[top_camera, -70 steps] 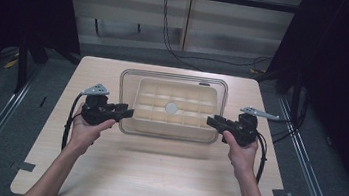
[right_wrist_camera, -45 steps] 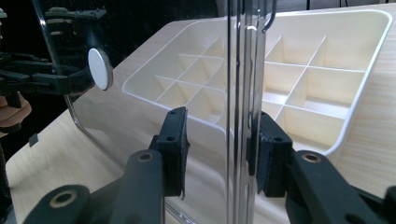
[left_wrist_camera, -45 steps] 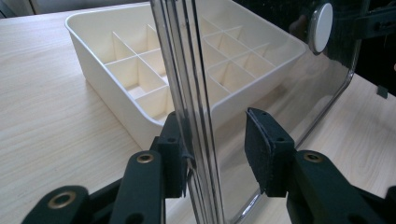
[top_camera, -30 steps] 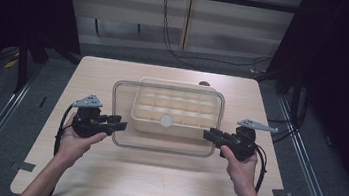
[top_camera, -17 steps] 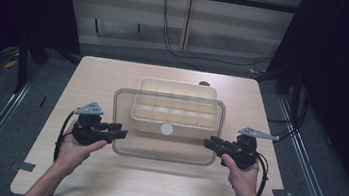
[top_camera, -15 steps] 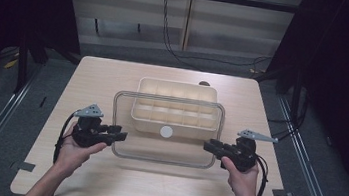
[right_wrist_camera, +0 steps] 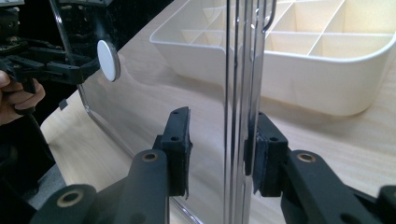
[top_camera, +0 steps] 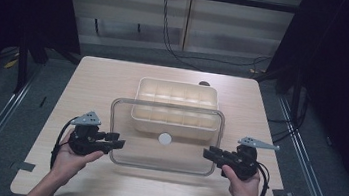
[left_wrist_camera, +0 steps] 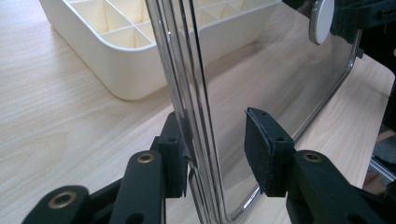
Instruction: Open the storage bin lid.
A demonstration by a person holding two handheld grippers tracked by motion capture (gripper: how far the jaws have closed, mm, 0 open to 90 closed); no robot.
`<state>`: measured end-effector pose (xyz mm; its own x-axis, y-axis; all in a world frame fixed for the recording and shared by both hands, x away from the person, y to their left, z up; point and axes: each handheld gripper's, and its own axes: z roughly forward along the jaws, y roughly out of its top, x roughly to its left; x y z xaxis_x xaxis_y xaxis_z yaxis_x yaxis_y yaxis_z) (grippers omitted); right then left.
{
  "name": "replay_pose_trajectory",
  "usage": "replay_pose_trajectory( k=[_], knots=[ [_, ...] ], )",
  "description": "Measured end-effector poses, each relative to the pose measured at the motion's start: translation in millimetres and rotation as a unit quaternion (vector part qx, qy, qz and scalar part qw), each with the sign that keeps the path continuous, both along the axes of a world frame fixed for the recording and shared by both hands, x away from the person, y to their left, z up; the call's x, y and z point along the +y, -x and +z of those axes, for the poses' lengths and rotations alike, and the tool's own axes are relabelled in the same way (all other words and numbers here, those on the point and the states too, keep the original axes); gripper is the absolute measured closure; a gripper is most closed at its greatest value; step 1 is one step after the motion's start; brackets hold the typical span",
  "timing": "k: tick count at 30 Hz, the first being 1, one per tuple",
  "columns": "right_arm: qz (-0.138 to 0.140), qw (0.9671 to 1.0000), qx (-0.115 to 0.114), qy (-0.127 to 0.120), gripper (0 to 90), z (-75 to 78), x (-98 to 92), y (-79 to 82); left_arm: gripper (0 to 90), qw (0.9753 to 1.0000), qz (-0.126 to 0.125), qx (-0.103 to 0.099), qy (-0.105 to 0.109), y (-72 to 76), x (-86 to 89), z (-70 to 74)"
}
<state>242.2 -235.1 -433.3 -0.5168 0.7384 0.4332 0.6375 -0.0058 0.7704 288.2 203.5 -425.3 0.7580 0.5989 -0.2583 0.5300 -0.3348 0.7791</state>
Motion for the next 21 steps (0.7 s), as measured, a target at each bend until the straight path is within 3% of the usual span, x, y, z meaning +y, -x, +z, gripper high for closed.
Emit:
replay_pose_trajectory(
  k=[16, 21],
  knots=[
    [0.008, 0.9999, 0.011, 0.000, 64.0, -5.5, -1.8, 16.1, 61.0, 0.9999, -0.006, 0.004, -0.009, 14.9, -1.5, -1.5],
    [0.007, 0.9999, 0.013, -0.003, 64.2, -10.3, -2.7, 19.0, 61.0, 0.9999, -0.006, 0.012, -0.004, 19.7, -1.4, -9.2]
  ],
)
